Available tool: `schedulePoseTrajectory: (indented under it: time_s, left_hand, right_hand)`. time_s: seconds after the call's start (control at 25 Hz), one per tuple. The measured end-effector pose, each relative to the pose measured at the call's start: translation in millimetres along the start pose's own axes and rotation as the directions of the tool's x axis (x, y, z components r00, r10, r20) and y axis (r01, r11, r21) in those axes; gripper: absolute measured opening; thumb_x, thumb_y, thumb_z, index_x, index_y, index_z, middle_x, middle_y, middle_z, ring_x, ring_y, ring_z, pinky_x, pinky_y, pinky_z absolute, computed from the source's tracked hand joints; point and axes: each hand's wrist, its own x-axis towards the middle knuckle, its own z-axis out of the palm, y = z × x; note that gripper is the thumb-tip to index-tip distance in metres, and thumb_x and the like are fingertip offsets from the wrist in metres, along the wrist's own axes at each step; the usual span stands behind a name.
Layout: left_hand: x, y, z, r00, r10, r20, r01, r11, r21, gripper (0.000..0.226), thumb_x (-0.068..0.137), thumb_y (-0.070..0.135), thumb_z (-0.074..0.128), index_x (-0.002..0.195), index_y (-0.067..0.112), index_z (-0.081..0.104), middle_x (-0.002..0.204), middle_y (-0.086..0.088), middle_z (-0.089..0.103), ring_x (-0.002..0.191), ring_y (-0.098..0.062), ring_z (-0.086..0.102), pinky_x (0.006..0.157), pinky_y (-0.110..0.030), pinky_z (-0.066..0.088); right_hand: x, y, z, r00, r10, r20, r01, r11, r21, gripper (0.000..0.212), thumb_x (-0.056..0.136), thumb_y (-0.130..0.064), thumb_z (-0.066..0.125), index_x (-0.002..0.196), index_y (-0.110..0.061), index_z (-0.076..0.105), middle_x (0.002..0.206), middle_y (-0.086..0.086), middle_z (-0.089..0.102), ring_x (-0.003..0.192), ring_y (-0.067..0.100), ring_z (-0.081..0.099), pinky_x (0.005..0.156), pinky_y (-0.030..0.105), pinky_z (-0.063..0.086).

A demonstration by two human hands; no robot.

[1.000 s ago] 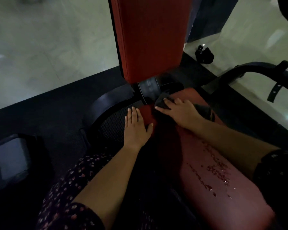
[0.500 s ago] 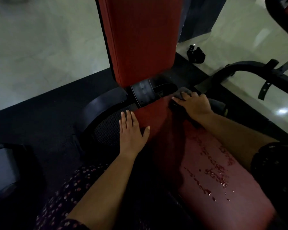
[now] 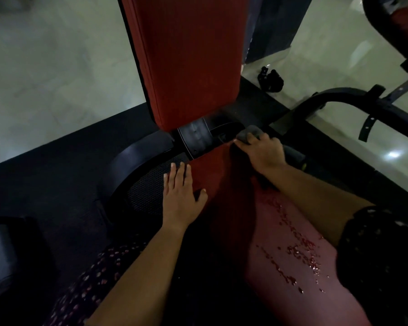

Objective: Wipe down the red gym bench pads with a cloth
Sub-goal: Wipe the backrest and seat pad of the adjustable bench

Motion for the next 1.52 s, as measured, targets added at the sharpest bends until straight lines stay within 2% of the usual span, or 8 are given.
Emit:
schedulePoseTrajectory:
  time_s: [0.16,0.32,0.48,0.68,0.8,1.04,1.24,1.52]
  left_hand:
    - [3,5,-1,1.000,0.015,-0.004,-0.015,1.000,0.010,0.085,0.084,0.059,0.016,0.154,0.012,0.021,0.162,-0.009,0.015,0.151,-0.025,0.000,0.118,-0.043,-0.013]
    - [1,3,0,0.999,0.026,-0.026,-0.026,1.000,0.003,0.081,0.086,0.059,0.021,0.153,0.013,0.028,0.160,-0.009,0.022,0.150,-0.025,0.007,0.120,-0.045,-0.007]
    - [2,0,4,0.997,0.025,-0.070,-0.028,0.999,-0.034,0.077,0.087,0.057,0.026,0.151,0.015,0.032,0.159,-0.007,0.025,0.150,-0.023,0.010,0.120,-0.043,-0.007]
    - [-8,-9,0,0.998,0.026,-0.061,-0.034,0.989,-0.141,0.080,0.089,0.064,0.031,0.154,0.016,0.026,0.162,-0.005,0.017,0.150,-0.021,0.003,0.121,-0.039,-0.004]
    - [-6,-28,-18,0.990,0.021,0.137,0.002,0.986,-0.165,0.109,0.074,0.080,0.045,0.157,0.022,0.004,0.164,0.000,-0.003,0.150,-0.019,-0.008,0.118,-0.036,-0.008]
    - [9,-38,-33,0.942,0.106,0.319,-0.057,0.986,-0.159,0.124,0.054,0.086,0.053,0.156,0.031,0.009,0.163,0.007,0.000,0.148,-0.020,-0.007,0.121,-0.051,0.010]
    - [9,-59,-37,0.890,0.230,0.394,-0.226,0.972,-0.057,0.127,0.051,0.092,0.047,0.155,0.036,0.000,0.162,0.013,-0.010,0.148,-0.014,-0.012,0.118,-0.052,0.014]
    - [4,-80,-33,0.952,0.284,0.116,-0.267,0.952,-0.148,0.057,0.095,0.042,0.039,0.150,0.026,0.036,0.161,0.006,0.018,0.144,-0.024,0.027,0.111,-0.044,0.033]
  right_hand:
    - [0,27,7,0.969,-0.247,-0.012,0.246,0.969,-0.028,0.059,0.101,-0.022,0.030,0.149,-0.050,0.011,0.158,-0.004,0.023,0.129,0.030,0.038,0.088,0.039,0.042]
    - [10,22,6,0.991,0.120,0.056,-0.120,0.993,-0.007,0.049,0.103,-0.029,0.032,0.149,-0.041,0.023,0.148,0.002,0.035,0.123,0.031,0.042,0.089,0.042,0.043]
    - [18,0,8,1.000,-0.002,0.007,0.002,1.000,0.031,0.054,0.103,-0.028,0.032,0.150,-0.045,0.014,0.153,0.002,0.027,0.127,0.035,0.039,0.090,0.049,0.041]
    - [2,53,28,0.889,0.283,0.361,-0.383,0.891,0.245,0.060,0.097,-0.038,0.047,0.144,-0.057,0.015,0.154,0.007,0.020,0.123,0.043,0.039,0.094,0.056,0.044]
    - [-6,19,4,0.859,0.357,0.366,-0.477,0.819,0.320,0.057,0.097,-0.032,0.043,0.148,-0.048,0.022,0.149,0.014,0.030,0.126,0.040,0.042,0.097,0.048,0.046]
    - [-58,-42,-27,0.984,-0.130,0.122,0.094,0.959,0.266,0.067,0.098,-0.023,0.043,0.149,-0.052,0.009,0.154,0.017,0.018,0.127,0.042,0.036,0.076,0.042,0.047]
    - [-54,-19,-19,0.958,0.183,0.222,-0.227,0.956,0.188,0.058,0.101,-0.027,0.035,0.151,-0.045,0.011,0.151,0.018,0.023,0.122,0.042,0.039,0.086,0.047,0.048]
    - [-96,-101,-56,0.948,-0.314,0.055,0.295,0.930,0.221,0.064,0.103,-0.019,0.033,0.151,-0.044,0.000,0.158,0.017,0.008,0.123,0.042,0.038,0.082,0.045,0.046]
